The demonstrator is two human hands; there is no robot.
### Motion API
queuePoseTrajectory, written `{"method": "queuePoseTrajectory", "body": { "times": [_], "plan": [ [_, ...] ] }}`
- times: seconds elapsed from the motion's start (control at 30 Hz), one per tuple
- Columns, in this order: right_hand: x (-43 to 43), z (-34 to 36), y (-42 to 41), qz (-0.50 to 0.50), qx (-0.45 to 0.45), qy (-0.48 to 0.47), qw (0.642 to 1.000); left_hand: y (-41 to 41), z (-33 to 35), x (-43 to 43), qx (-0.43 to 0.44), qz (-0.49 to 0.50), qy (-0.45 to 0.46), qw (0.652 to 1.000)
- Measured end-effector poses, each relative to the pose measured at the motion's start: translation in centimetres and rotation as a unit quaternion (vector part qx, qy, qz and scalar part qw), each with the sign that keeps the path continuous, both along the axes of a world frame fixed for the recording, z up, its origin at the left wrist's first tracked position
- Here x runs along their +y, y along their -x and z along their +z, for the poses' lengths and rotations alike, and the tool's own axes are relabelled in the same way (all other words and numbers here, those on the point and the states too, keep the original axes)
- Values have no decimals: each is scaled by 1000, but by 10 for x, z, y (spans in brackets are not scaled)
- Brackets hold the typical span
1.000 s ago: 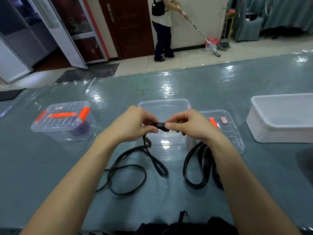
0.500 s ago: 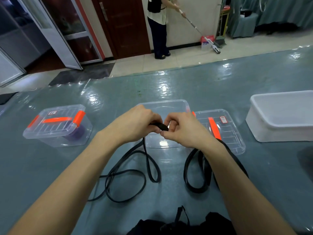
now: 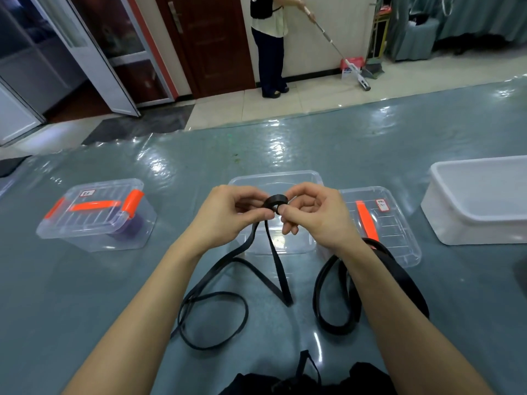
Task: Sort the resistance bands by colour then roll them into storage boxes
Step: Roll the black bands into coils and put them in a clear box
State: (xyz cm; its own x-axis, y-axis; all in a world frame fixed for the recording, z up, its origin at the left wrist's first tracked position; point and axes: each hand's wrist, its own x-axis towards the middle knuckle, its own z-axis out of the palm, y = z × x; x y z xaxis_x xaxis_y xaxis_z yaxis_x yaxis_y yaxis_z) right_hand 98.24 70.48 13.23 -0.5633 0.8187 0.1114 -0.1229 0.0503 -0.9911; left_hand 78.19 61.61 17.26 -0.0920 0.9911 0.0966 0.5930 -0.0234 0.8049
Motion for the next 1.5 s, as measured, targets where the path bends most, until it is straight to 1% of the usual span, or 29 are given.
{"method": "queuePoseTrajectory", "body": {
  "times": [0.07, 0.2, 0.37, 0.63, 0.7, 0.77, 0.83, 0.9, 0.97, 1.0, 1.1, 1.13, 1.2, 1.27, 1.33, 1.4, 1.5],
  "plan": [
    [2, -1, 2, -4, 24, 23, 999, -1, -6, 2, -39, 10, -6, 999],
    [4, -2, 3, 4, 68, 48, 997, -2, -17, 3, -86, 13, -5, 996],
    [4, -8, 7, 31, 78, 78, 993, -2, -22, 6, -137, 38, -22, 990],
    [1, -8, 10, 51, 131, 129, 982, -1, -23, 9, -185, 32, -34, 982],
    [-1, -9, 11, 67, 135, 146, 978, -1, -23, 10, -180, 34, -41, 982],
    [-2, -10, 11, 88, 128, 151, 976, 1, -23, 11, -152, 37, -49, 987],
    [1, -10, 8, 96, 72, 121, 985, 4, -22, 10, -103, 32, -42, 993],
    [7, -11, 2, 77, -54, 40, 995, 8, -21, 9, -18, 19, -23, 999],
    [11, -10, -4, 43, -187, -57, 980, 7, -17, 8, 95, 3, -14, 995],
    [12, -8, -6, 26, -222, -90, 971, 5, -14, 9, 146, -11, -12, 989],
    [9, 2, -7, 7, -256, -160, 953, -2, -4, 13, 269, -58, 7, 961],
    [8, 5, -7, 13, -264, -170, 949, -4, -1, 14, 291, -65, 14, 954],
    [4, 7, -6, 25, -259, -160, 952, -7, 3, 16, 304, -66, 13, 950],
    [2, 5, -7, 25, -245, -151, 957, -9, 3, 15, 283, -61, 1, 957],
    [2, 3, -9, 16, -233, -153, 960, -9, 0, 13, 239, -54, -13, 969],
    [1, 0, -11, 0, -201, -147, 968, -9, -4, 10, 162, -32, -25, 986],
    [-1, -1, -13, -12, -97, -94, 991, -13, -9, 6, 6, 28, -50, 998]
  ]
}}
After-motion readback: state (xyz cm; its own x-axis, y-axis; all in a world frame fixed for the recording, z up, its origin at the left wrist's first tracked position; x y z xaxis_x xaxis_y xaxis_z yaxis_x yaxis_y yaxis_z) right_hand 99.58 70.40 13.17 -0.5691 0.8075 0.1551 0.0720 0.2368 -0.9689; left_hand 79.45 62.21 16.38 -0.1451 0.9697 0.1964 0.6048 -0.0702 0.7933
